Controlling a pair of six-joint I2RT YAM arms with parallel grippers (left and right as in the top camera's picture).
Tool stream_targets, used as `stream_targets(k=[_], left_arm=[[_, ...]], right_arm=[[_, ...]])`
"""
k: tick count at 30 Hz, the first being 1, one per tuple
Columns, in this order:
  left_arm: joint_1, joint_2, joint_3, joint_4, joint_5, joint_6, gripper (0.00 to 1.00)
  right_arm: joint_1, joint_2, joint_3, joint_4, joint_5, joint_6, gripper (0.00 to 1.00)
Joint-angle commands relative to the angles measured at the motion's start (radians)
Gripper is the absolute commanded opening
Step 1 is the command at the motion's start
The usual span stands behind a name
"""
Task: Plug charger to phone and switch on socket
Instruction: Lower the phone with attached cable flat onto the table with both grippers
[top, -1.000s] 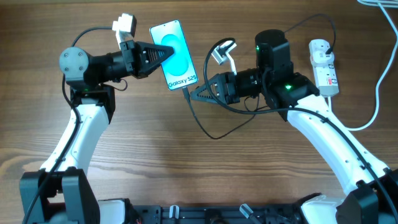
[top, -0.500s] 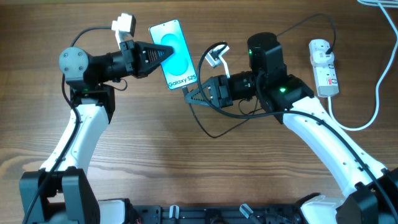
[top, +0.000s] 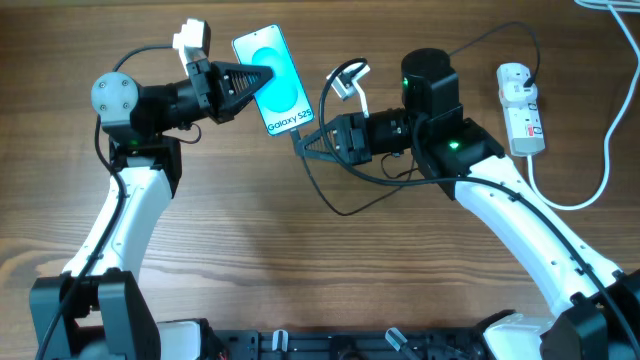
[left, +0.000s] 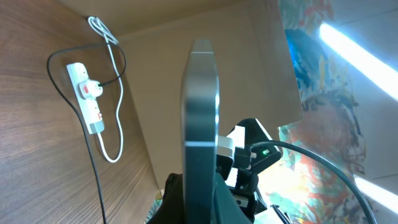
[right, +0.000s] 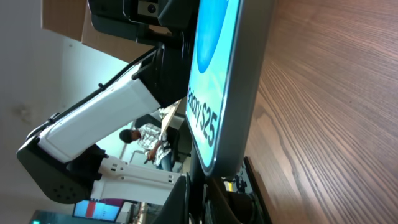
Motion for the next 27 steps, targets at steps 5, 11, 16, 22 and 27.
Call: stream_targets(k=[5, 11, 16, 22, 27], left_arm=[[-0.017, -0.016, 0.010, 0.001, 0.175, 0.006, 0.04], [-0.016, 0.002, 0.010, 0.001, 0.170, 0.033, 0.04], [-0.016, 0.038, 0.010, -0.102, 0.181, 0.212, 0.04], [-0.016, 0.117, 0.010, -0.460, 0.121, 0.546, 0.04], [-0.023, 0.193, 0.010, -0.797, -0.197, 0.823, 0.04]], right_arm=[[0.002, 0.000, 0.006, 0.028, 0.044, -0.009, 0.11], [-0.004, 0.000, 0.006, 0.006, 0.043, -0.038, 0.79], [-0.014, 0.000, 0.006, -0.083, 0.144, -0.143, 0.85], [-0.063, 0.000, 0.006, -0.242, 0.327, -0.296, 0.85], [-0.075, 0.000, 0.006, -0.283, 0.409, -0.350, 0.86]])
